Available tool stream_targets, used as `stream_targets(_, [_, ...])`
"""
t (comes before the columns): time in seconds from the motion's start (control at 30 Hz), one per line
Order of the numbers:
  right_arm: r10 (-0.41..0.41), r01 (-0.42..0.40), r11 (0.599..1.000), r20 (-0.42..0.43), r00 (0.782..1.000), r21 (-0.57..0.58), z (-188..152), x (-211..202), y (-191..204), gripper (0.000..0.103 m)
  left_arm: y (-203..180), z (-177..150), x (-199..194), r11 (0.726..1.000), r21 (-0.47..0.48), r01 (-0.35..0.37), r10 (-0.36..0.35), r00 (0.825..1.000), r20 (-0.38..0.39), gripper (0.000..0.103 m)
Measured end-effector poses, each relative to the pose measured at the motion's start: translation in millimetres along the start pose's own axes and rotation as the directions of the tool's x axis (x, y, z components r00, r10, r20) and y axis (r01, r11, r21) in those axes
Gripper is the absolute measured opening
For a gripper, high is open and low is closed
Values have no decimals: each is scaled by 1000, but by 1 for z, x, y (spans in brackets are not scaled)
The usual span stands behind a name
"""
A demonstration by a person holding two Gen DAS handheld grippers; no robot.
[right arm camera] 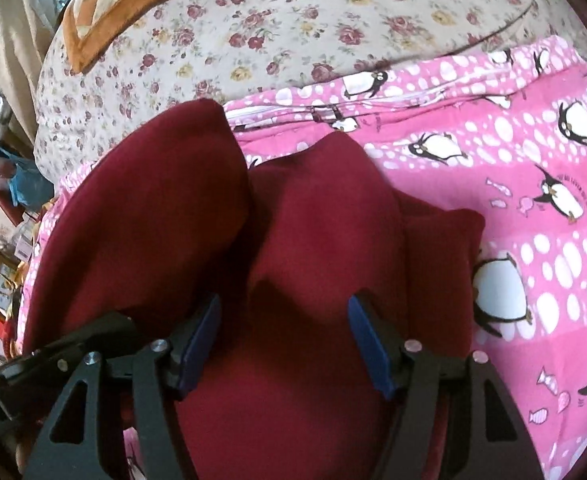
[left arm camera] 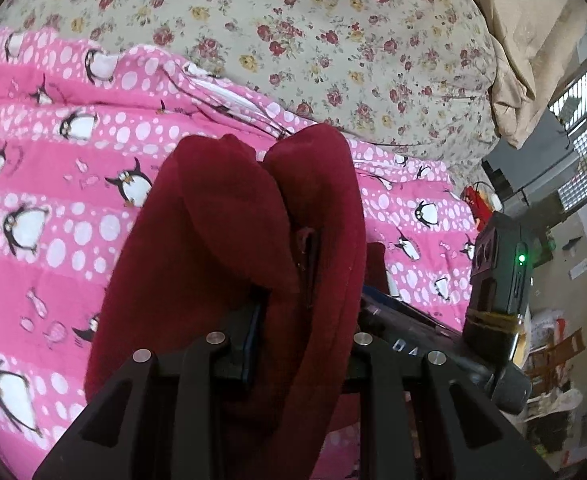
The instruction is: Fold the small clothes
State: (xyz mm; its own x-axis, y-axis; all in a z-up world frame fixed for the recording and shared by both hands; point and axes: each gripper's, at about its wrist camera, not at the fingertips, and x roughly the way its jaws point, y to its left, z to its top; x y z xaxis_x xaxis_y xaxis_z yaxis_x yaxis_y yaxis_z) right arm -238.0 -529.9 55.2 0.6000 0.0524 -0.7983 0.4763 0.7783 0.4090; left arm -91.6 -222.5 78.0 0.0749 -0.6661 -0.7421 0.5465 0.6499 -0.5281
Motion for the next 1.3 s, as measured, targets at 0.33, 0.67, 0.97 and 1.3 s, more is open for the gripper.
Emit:
stream_targets(0.33, [-12, 15, 999, -92, 996, 29, 14, -6, -11, 69, -21, -14, -10, 991, 46, 122, -118, 989, -90, 21])
stream_targets(0.67, [23, -16, 995, -65, 998, 94, 8, -37, -20, 71, 16, -44, -69, 998, 57, 6, -8, 999, 47, 26])
stream_targets(0.97, [268, -275, 916, 62, 961, 294, -14, -47, -30, 79, 22, -65, -31, 997, 79, 13, -11, 999, -30, 26])
stream_targets(1.3, [202, -195, 967, -24, 979, 167, -9, -12, 10, 83, 31, -54, -53, 998, 42, 56, -57, 998, 28, 26])
